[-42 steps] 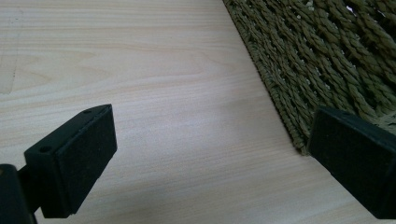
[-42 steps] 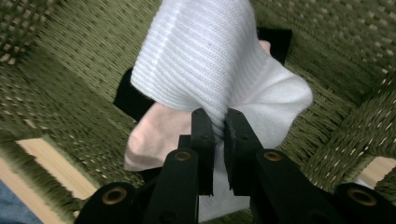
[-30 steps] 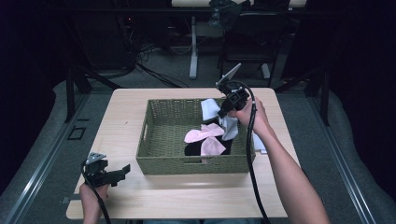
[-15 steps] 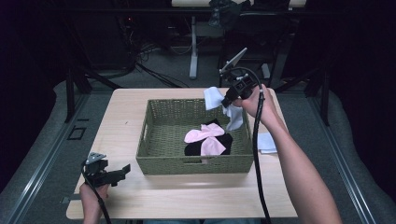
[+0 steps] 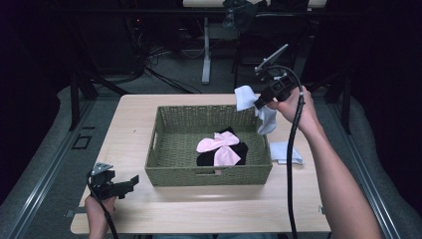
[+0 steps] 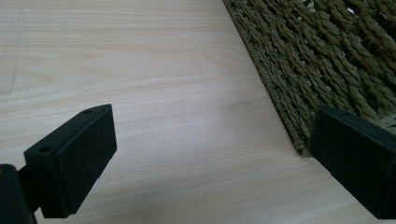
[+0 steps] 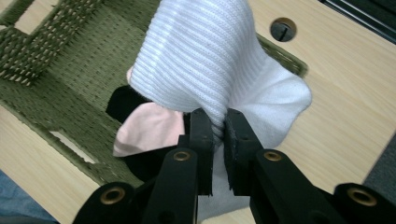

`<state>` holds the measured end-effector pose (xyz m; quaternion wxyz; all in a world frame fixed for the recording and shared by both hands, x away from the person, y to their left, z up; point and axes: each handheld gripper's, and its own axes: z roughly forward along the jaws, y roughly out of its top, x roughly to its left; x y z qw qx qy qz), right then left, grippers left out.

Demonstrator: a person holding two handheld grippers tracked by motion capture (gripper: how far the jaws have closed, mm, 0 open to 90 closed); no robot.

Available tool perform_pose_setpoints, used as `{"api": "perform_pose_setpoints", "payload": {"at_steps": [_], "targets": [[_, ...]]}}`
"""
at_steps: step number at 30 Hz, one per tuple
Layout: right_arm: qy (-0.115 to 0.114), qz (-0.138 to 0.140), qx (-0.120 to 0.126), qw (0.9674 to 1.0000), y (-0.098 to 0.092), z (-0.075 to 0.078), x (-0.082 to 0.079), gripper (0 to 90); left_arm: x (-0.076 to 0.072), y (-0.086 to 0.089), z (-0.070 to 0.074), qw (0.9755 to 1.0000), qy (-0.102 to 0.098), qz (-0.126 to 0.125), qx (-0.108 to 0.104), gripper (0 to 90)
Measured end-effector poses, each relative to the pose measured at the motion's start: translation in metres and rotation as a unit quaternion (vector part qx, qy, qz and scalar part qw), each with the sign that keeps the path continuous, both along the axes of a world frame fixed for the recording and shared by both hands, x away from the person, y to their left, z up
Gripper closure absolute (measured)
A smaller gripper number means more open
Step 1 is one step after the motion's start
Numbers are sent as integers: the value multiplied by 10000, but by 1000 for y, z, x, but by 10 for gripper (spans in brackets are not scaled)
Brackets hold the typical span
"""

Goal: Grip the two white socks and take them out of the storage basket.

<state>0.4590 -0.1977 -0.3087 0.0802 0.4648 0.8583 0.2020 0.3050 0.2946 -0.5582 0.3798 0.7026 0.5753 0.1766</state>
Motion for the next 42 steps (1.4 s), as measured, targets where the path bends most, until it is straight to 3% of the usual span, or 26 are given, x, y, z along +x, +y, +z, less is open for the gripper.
{"api": "perform_pose_setpoints", "payload": {"at_steps": [6, 7, 11, 19, 21, 22, 25, 27, 31, 32, 39, 41, 42], "targets": [[-69, -286, 28, 9996, -34, -3, -6, 832, 0, 0, 0, 10000, 0, 7, 13, 14], [-61, -410, 87, 9991, -46, -7, -7, 832, 0, 0, 0, 10000, 1, 8, 18, 14], [-27, -600, 108, 9981, -63, -16, -8, 832, 0, 0, 0, 10000, 1, 13, 20, 14], [196, -1047, 158, 9942, -101, -53, -10, 830, 0, 0, 0, 10000, 19, 15, 35, 14], [293, -1170, 201, 9925, -109, -71, -10, 829, 0, 0, 0, 10000, 10, 9, 34, 14], [293, -1170, 201, 9925, -109, -71, -10, 829, 0, 0, 0, 10000, 10, 9, 34, 14], [462, -1342, 223, 9896, -117, -99, -7, 827, 0, 0, 0, 10000, 9, 13, 24, 14], [507, -1367, 188, 9891, -118, -103, -7, 826, 0, 0, 0, 10000, 16, 17, 27, 14], [670, -1549, 196, 9855, -123, -134, -3, 824, 0, 0, 0, 10000, 20, 8, 31, 14], [670, -1549, 196, 9855, -123, -134, -3, 824, 0, -1, 0, 10000, 15, 6, 38, 14], [745, -1574, 97, 9847, -121, -172, 1, 811, 0, -1, 0, 10000, 20, -18, 35, 14], [719, -1682, 112, 9831, -119, -183, 2, 784, 0, -1, -1, 10000, 22, -21, 33, 15], [826, -1572, 17, 9841, -120, -184, 3, 768, 0, -1, -1, 10000, 18, -21, 32, 14]]}}
